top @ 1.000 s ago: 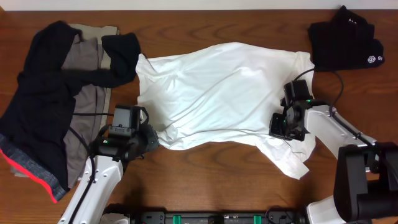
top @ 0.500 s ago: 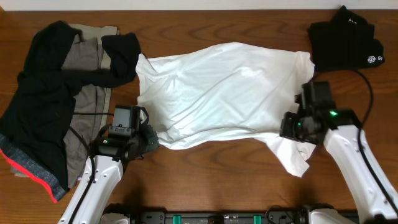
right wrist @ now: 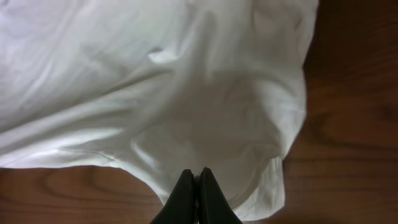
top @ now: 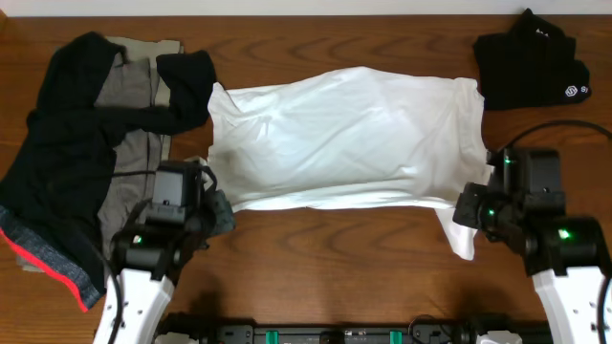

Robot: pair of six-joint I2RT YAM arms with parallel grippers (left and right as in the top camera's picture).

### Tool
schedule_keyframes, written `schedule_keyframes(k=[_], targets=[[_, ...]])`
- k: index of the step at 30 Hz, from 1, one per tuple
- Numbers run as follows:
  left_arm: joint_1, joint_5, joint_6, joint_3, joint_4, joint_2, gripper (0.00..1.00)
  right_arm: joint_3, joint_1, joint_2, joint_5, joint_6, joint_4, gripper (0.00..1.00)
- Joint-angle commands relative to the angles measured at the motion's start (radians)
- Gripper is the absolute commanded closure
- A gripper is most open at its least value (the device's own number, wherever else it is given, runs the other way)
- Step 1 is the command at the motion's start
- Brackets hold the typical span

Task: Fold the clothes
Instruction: 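Fold the bottom hem up toward the collar with both grippers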

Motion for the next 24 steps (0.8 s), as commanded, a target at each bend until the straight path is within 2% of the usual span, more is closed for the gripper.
schedule_keyframes(k=[1, 12, 18, 24], targets=[[-0.002, -0.023, -0.002, 0.019, -0.038, -0.057, 0.94, 0.036, -0.010, -0.026, 0.026, -0.021, -0.027, 0.99], [-0.002, -0.023, -0.002, 0.019, -0.104, -0.186, 0.94, 0.093, -0.010, -0.076, 0.027, -0.023, -0.115, 0.99], [-0.002, -0.096, -0.001, 0.018, -0.050, -0.135, 0.94, 0.090, -0.010, -0.022, 0.049, -0.053, -0.013, 0.99], [-0.002, -0.135, 0.010, 0.018, 0.037, 0.010, 0.94, 0.090, -0.010, 0.148, 0.050, -0.087, 0.088, 0.99]])
